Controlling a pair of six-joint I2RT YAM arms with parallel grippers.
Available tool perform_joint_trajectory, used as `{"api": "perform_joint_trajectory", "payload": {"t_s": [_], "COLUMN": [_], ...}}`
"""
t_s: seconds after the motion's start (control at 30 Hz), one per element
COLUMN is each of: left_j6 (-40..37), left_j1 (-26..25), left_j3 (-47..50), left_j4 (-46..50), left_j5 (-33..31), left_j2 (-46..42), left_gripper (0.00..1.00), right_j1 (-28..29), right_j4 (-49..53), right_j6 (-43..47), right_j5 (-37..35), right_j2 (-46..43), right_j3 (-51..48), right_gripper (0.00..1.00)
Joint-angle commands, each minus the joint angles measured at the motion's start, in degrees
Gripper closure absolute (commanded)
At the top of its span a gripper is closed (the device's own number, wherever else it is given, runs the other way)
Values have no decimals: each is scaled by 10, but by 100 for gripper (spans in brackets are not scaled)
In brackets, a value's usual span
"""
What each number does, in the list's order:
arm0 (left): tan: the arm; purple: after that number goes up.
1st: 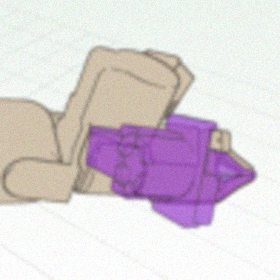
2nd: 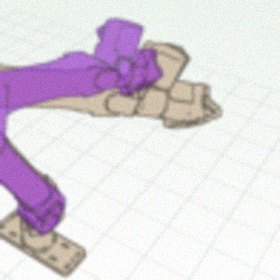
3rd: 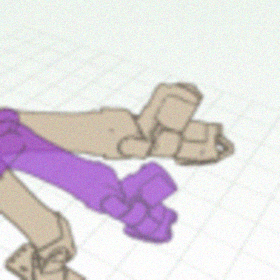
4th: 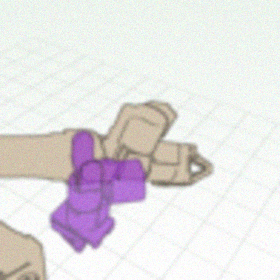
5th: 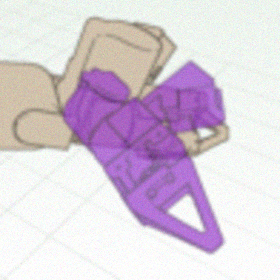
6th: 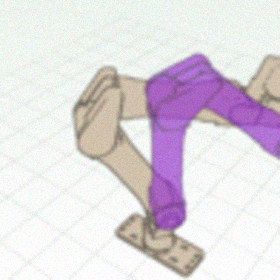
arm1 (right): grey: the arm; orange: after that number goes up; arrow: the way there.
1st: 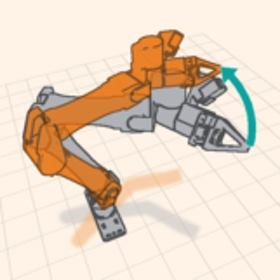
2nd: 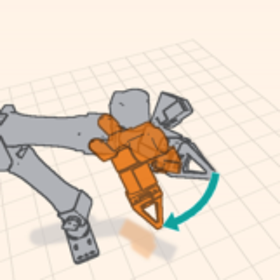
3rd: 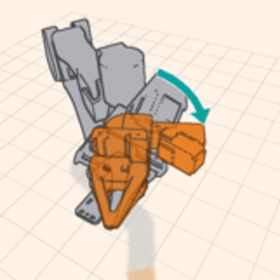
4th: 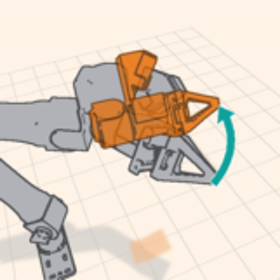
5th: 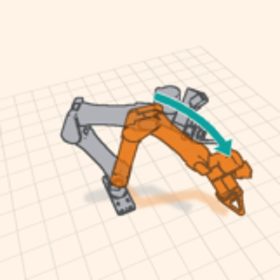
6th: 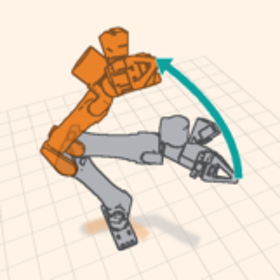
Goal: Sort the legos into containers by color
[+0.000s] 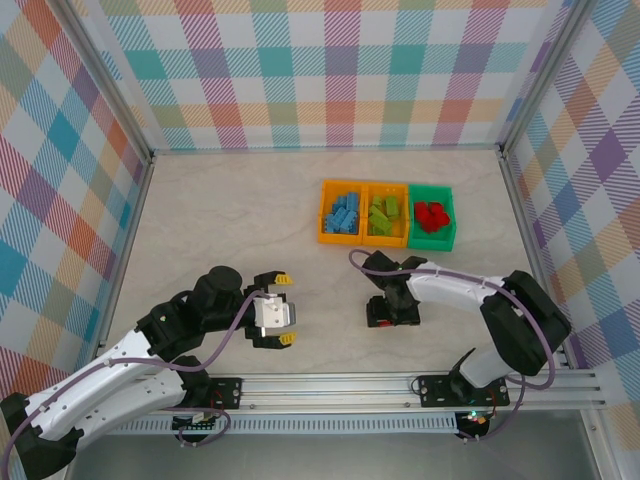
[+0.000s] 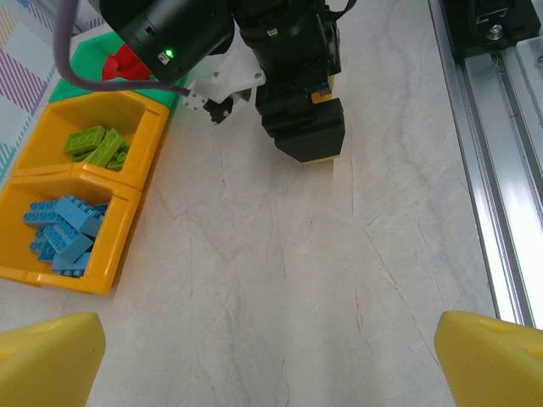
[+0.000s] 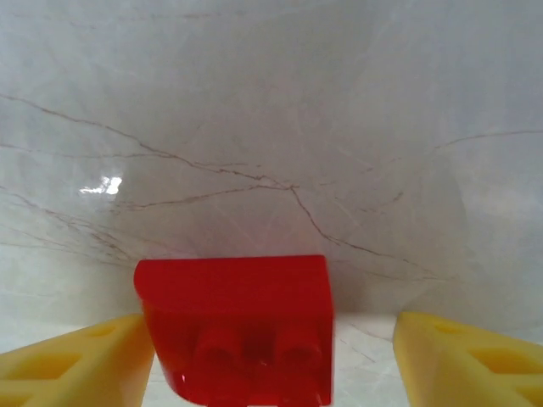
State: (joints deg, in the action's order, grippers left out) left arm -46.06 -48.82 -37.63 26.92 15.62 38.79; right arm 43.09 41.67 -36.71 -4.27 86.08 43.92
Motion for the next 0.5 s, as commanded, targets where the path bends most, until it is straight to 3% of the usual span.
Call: {"api": "perform_joint_trajectory", "payload": {"t_s": [0.0, 0.27, 0.47], "left_j6": [-12, -15, -30], "left_j1": [6, 6, 6], "left_j3": [-4, -1, 2], "left_j4": [8, 8, 12], "left_j5": [13, 20, 31], "left_j2": [-2, -3, -6], "left_gripper": [0, 0, 0], "right_j1": [8, 10, 6], "right_j4": [-28, -55, -31], "right_j6": [0, -3, -4], "right_j5": [11, 20, -17], "right_j2": [24, 22, -74], "right_j3": [-6, -16, 2], "right_gripper": [32, 54, 57]}}
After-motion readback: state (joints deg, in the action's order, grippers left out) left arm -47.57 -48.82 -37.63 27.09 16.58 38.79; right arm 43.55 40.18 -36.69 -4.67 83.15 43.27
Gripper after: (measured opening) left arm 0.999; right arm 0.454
